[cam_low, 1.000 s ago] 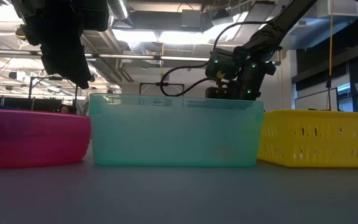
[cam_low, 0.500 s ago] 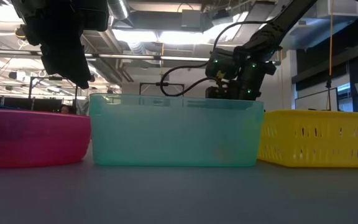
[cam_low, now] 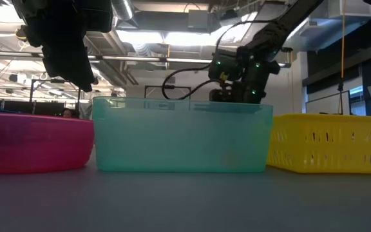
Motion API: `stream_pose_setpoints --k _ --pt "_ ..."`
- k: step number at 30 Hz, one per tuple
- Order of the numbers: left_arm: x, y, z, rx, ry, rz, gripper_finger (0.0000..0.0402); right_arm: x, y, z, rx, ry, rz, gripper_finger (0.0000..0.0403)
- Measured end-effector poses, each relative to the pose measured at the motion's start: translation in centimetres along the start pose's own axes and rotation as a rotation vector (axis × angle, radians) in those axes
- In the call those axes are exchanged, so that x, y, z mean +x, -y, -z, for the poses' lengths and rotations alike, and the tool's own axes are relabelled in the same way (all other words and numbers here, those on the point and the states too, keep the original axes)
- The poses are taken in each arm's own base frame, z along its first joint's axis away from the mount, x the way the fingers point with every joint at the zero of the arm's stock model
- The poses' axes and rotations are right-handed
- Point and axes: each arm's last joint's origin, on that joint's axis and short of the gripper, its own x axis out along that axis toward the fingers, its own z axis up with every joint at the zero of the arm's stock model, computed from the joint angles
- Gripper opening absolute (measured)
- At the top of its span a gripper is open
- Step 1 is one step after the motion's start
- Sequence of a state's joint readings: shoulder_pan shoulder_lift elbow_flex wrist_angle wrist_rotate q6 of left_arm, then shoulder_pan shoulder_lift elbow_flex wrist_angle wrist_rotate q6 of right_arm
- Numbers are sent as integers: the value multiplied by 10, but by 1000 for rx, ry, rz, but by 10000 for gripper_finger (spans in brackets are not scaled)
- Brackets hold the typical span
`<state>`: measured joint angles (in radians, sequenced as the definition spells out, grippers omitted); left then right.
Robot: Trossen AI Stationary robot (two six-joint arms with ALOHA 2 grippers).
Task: Sort Halloween decoration
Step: Put the orange pumpkin toy into the green bin, then put the white bone toy into the yellow bin
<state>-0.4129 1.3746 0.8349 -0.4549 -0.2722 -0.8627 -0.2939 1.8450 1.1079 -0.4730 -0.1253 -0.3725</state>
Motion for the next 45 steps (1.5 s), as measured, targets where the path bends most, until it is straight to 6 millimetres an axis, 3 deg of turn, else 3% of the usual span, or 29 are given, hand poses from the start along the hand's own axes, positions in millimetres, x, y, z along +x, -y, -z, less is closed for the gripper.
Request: stream_pose_setpoints --k 6,11,20,27,32,35,42,45 --pt "0 0 0 0 0 0 127 -24 4 -29 -9 83 -78 103" --pt "0 0 0 0 10 -8 127 -44 -8 -56 -29 214 -250 103" --pt "0 -1 -1 1 43 -37 127 -50 -76 -81 -206 261 -432 104" --pt "0 1 1 7 -8 8 127 -48 -129 -85 -332 218 -371 104" --pt "0 1 1 8 -8 8 127 -47 -153 -85 -388 188 -227 105" --pt "0 1 1 9 -8 8 127 -47 -159 -84 -403 183 -205 124" --pt "0 1 1 10 -9 8 127 -47 -159 -84 -383 174 -156 219" --pt "0 1 1 10 -9 9 127 -49 -158 -82 -381 144 -107 242"
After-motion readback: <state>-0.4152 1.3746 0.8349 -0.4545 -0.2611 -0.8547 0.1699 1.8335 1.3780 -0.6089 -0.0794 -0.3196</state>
